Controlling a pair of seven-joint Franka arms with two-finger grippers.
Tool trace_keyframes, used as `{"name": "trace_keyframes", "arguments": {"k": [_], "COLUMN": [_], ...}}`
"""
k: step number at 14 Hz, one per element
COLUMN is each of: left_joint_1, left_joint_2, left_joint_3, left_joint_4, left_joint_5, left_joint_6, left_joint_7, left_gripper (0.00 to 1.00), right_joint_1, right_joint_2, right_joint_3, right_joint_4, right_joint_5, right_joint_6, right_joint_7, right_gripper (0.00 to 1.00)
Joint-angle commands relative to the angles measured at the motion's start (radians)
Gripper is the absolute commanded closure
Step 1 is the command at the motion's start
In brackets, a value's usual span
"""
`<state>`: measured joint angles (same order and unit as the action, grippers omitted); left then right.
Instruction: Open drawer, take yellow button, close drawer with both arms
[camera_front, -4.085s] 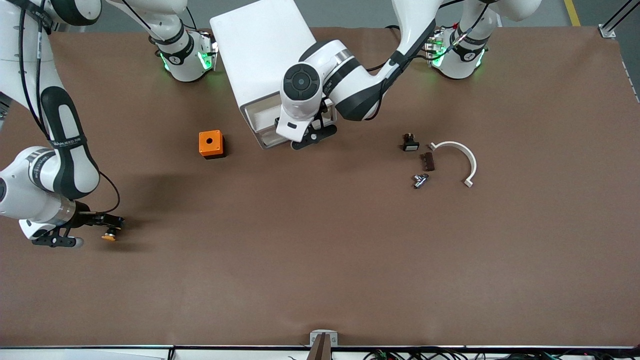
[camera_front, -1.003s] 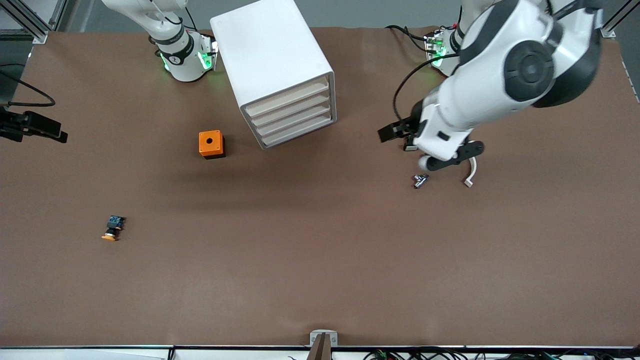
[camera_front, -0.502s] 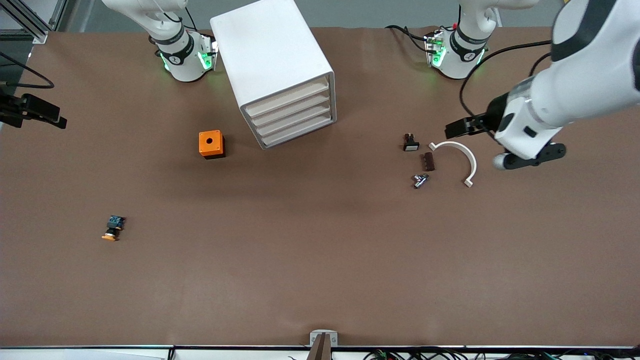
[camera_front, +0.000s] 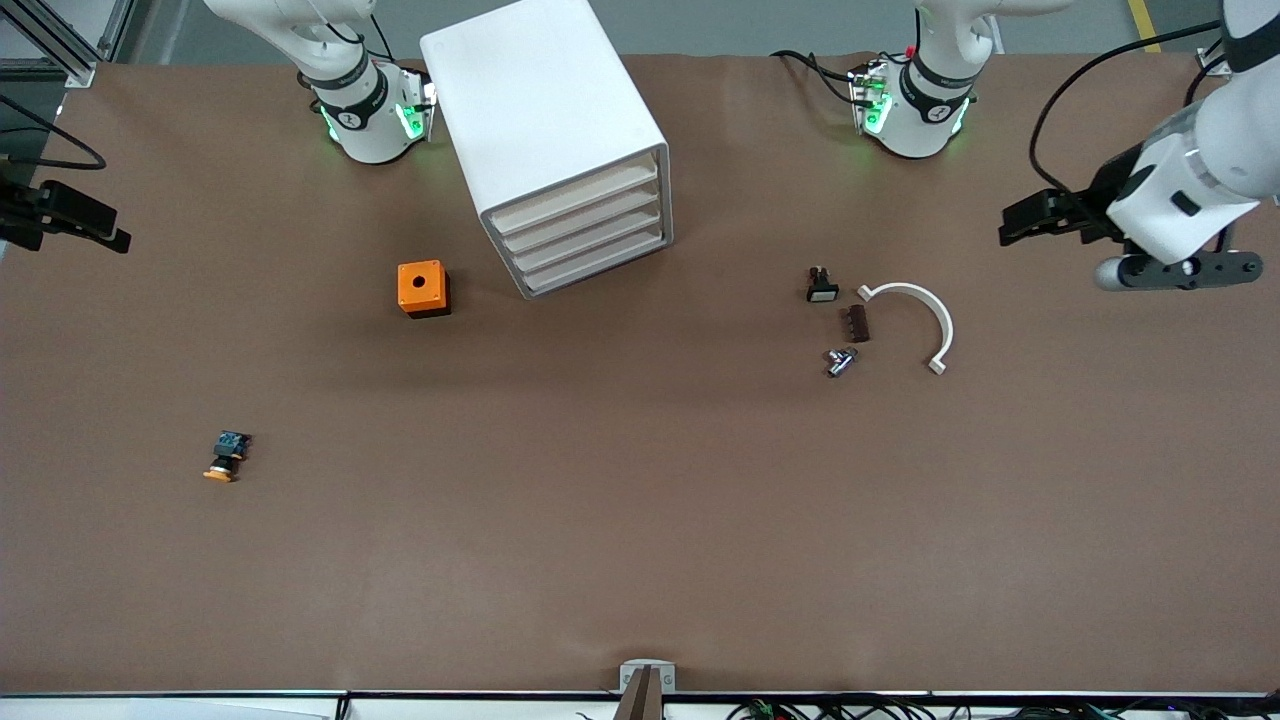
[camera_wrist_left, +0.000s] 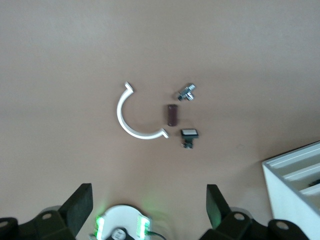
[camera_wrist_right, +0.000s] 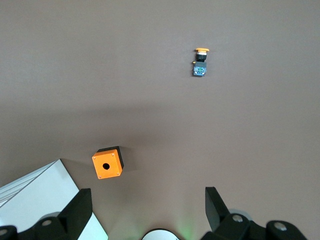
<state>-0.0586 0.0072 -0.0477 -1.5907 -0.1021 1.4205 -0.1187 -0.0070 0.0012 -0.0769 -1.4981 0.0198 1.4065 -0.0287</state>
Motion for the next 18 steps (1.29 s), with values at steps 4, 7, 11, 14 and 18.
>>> {"name": "trace_keyframes", "arguments": {"k": [4, 7, 11, 14, 18], "left_joint_1": [0.022, 0.022, 0.048, 0.051, 0.054], "left_joint_2": [-0.036, -0.013, 0.007, 0.007, 0.004], "left_joint_3": [0.042, 0.037, 0.003, -0.001, -0.001], "left_joint_4": [-0.058, -0.052, -0.035, -0.028, 0.017], "left_joint_5": [0.025, 0.080, 0.107, 0.107, 0.107], "left_joint_6": [0.204, 0.235, 0.274, 0.275, 0.271], "left_joint_7": [0.096, 0.096, 0.097, 0.097, 0.094], "left_gripper": [0.00, 0.00, 0.00, 0.00, 0.00], "right_joint_1": [-0.002, -0.002, 0.025, 0.024, 0.021], "right_joint_2": [-0.058, -0.093, -0.099, -0.099, -0.099], "right_joint_3": [0.006, 0.003, -0.035, -0.035, -0.035], "right_joint_4": [-0.059, -0.108, -0.108, -0.108, -0.110], "right_joint_5": [0.014, 0.014, 0.019, 0.019, 0.019], "right_joint_6": [0.038, 0.071, 0.069, 0.066, 0.068], "right_joint_7": [0.007, 0.009, 0.007, 0.006, 0.001], "right_gripper": [0.00, 0.00, 0.00, 0.00, 0.00]}}
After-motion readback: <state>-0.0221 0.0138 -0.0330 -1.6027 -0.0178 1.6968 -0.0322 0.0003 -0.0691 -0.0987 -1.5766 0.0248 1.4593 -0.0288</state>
